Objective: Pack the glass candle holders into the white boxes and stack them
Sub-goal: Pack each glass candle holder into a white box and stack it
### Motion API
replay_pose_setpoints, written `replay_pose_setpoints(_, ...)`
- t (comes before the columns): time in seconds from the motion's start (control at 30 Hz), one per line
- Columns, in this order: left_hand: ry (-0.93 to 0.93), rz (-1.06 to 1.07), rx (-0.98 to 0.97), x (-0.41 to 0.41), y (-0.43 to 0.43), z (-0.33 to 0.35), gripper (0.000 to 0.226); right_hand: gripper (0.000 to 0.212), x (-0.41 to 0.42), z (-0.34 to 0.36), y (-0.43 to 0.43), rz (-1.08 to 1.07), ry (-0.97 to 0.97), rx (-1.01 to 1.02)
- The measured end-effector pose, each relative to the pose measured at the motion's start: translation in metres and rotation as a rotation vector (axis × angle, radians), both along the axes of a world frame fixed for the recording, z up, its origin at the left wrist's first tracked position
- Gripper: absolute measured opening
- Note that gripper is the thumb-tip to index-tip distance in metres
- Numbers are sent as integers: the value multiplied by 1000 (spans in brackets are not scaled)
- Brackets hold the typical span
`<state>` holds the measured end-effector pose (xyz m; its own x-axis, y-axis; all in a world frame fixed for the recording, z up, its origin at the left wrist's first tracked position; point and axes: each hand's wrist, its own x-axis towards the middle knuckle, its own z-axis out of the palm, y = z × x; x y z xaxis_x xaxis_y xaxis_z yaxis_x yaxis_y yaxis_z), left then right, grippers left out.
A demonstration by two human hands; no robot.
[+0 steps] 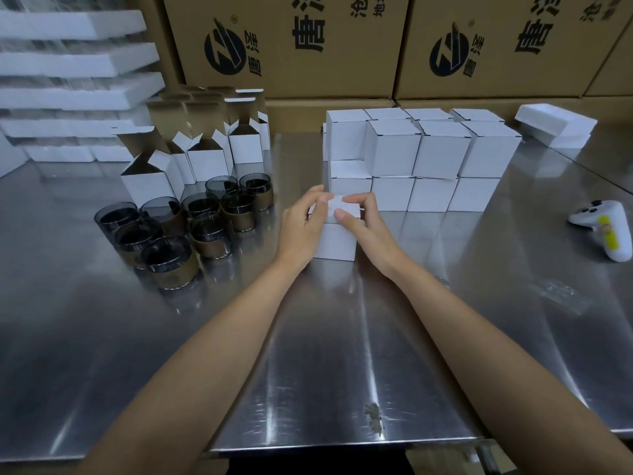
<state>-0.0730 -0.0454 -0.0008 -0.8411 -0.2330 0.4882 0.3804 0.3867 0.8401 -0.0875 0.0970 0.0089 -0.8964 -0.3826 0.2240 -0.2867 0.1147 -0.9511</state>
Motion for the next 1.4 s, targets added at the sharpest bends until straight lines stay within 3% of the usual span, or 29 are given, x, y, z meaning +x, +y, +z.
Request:
replay_pose_setpoints(0.23, -93, -217, 254, -1, 0, 3, 30, 27, 3, 9, -6, 56, -169, -103)
replay_pose_setpoints(0.37, -107, -224, 342, 0, 6, 7, 32, 21, 0, 12, -11, 17, -271, -234)
replay_pose_setpoints(0.5, -219, -295, 460, -1, -1, 10, 28, 17, -6, 6, -7, 67, -259, -263)
replay_pose_setpoints(0.63, -328, -439, 397, 3, -12, 10, 40, 19, -9, 2, -4, 66, -173, -187)
replay_pose_setpoints(0.83, -424, -538, 150, 4, -28, 12, 61, 25, -12, -3, -3, 72, -176, -376)
replay_pose_setpoints(0.93, -378, -454, 16, 3, -32, 13, 76, 24, -15, -8, -4, -1, -130, -390)
replay_pose_setpoints(1.13, -69, -67, 389, -17, -33, 40, 89, 15, -24, -15, -13, -385, 63, -371)
replay_pose_setpoints(1.27, -1, -55, 448, -42, -14, 64, 100, 30, -32, -15, -20, -477, 156, -298)
replay_pose_setpoints(1.4, 11, -85, 437, -71, 12, 67, 90, 31, -36, -15, -22, -452, 189, -227)
